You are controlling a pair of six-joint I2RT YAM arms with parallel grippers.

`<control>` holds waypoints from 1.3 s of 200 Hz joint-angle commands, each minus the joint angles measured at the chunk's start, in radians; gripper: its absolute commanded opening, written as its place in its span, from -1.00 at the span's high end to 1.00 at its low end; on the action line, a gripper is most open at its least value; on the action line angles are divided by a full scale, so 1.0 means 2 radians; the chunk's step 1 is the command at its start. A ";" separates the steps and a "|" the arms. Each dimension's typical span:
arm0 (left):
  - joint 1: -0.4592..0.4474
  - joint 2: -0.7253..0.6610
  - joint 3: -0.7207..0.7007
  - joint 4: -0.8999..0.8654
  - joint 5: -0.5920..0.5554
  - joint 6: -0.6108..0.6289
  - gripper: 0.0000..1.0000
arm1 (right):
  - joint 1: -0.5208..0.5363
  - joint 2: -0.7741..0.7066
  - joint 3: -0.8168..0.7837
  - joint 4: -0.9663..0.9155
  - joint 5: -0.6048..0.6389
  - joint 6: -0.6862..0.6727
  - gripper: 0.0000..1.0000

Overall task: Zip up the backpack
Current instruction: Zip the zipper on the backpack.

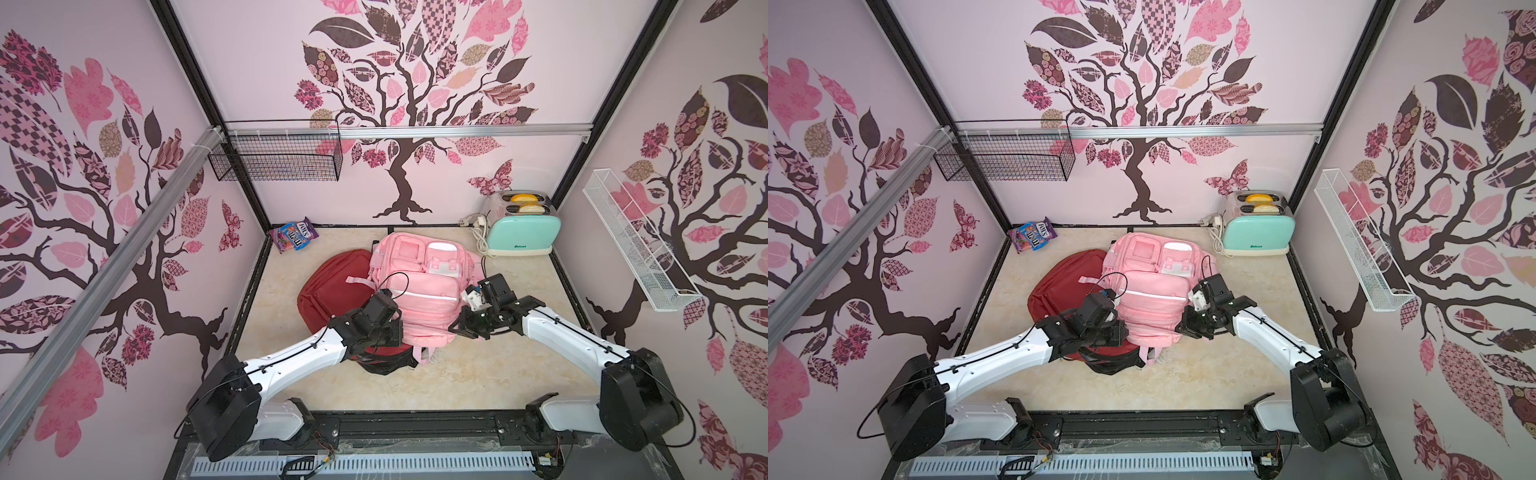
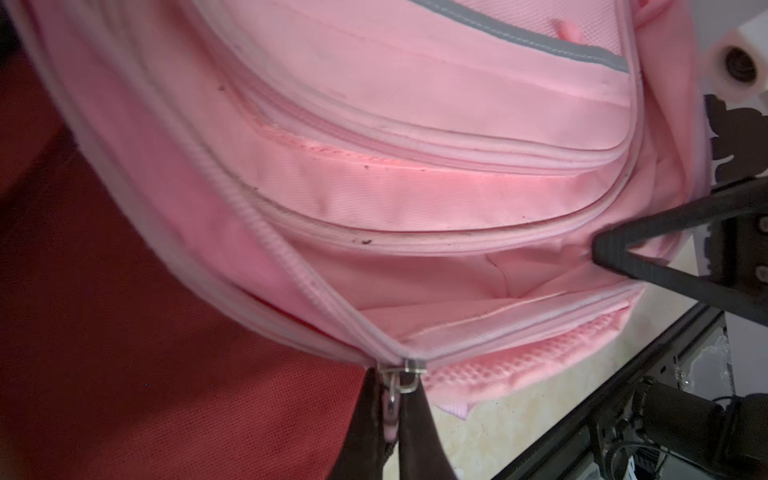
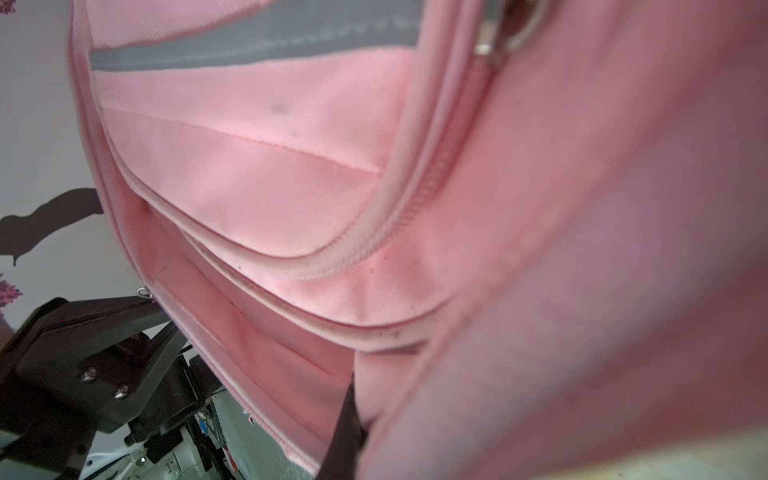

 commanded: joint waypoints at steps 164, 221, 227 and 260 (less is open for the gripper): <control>0.005 0.030 -0.045 0.079 0.060 -0.015 1.00 | 0.109 -0.064 -0.206 0.361 0.026 0.373 -0.92; -0.018 0.033 -0.038 0.078 0.056 -0.017 1.00 | 0.119 0.015 -0.164 0.427 0.019 0.355 -0.81; -0.019 0.033 -0.037 0.078 0.056 -0.017 1.00 | 0.119 0.018 -0.160 0.436 0.014 0.351 -0.71; -0.022 0.036 -0.028 0.067 0.049 -0.011 1.00 | 0.118 0.011 -0.129 0.424 -0.009 0.309 -0.03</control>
